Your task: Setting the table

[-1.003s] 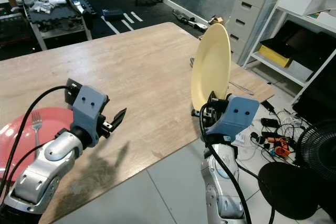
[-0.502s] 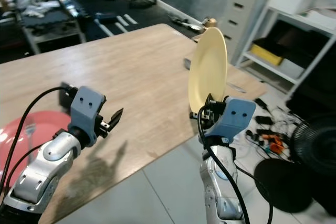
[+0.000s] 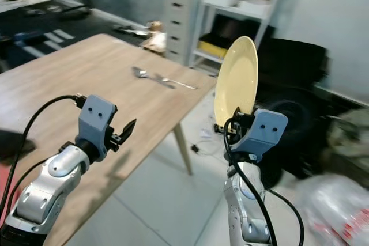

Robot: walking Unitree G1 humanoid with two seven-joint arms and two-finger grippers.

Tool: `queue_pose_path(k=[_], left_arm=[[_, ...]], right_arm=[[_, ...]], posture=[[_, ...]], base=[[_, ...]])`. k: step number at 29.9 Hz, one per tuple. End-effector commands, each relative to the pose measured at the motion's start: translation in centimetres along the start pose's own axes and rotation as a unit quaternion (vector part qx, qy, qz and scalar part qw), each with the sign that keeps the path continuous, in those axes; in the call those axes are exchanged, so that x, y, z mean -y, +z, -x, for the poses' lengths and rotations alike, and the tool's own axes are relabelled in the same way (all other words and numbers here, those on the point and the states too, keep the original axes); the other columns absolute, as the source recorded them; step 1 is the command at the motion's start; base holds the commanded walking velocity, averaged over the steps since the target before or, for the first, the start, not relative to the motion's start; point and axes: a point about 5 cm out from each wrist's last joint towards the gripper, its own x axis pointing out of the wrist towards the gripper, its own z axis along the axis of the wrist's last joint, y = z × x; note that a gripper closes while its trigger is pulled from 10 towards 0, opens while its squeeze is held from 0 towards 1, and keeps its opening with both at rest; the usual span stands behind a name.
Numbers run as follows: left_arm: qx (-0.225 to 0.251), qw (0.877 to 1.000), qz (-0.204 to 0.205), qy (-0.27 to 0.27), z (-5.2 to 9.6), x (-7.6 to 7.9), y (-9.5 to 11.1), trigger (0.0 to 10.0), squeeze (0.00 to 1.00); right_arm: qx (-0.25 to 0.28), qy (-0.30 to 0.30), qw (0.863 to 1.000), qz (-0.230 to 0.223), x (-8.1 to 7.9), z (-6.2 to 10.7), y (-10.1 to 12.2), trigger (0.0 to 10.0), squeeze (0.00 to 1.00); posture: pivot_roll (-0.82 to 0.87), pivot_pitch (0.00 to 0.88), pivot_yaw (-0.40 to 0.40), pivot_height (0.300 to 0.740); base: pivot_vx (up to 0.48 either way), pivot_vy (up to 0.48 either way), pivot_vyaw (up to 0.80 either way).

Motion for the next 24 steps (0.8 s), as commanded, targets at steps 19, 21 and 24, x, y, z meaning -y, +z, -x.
queue_pose_path(k=[19, 21, 24], left_arm=[[-0.005, 1.000, 0.013, -0.006, 0.07, -0.02, -0.36, 10.0, 0.00], [-0.004, 1.000, 0.016, -0.008, 0.06, 0.02, -0.30, 10.0, 0.00], [-0.002, 1.000, 0.020, -0.009, 0.07, 0.04, -0.24, 10.0, 0.00]], right_arm=[[-0.008, -0.002, 1.000, 0.011, 0.17, 0.22, -0.39, 10.0, 0.00], [-0.008, -0.002, 1.000, 0.013, 0.16, 0.21, -0.40, 10.0, 0.00], [-0.008, -0.001, 1.000, 0.014, 0.14, 0.22, -0.39, 10.0, 0.00]], posture=[[0.07, 0.126, 0.090, 0.740], [0.07, 0.125, 0.090, 0.740], [0.07, 0.126, 0.090, 0.740]], base=[[0.000, 0.000, -0.80], [0.000, 0.000, -0.80], [0.000, 0.000, -0.80]])
